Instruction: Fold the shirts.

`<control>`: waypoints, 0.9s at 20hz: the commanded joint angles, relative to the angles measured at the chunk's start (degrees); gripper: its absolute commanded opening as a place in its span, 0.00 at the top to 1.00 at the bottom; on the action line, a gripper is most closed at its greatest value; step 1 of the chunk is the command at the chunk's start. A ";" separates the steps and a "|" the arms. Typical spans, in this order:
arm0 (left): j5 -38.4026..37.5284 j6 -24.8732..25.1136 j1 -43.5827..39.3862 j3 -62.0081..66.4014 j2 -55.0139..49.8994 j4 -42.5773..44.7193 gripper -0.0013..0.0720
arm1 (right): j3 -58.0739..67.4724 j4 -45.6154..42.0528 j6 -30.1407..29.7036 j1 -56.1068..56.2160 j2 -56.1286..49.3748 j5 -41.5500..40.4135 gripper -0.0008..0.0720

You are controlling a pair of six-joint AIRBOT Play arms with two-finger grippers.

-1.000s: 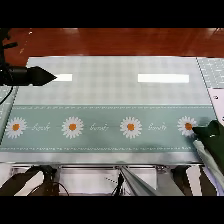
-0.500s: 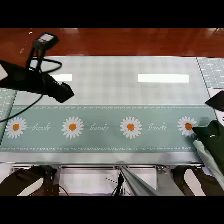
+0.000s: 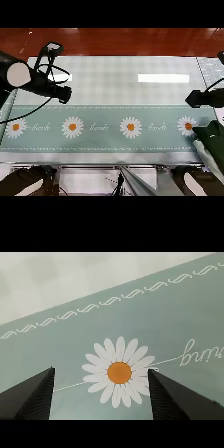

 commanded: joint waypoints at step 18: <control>13.20 -4.94 0.04 -7.32 3.06 0.11 0.00 | -0.13 4.07 2.19 0.96 -4.20 -4.31 0.15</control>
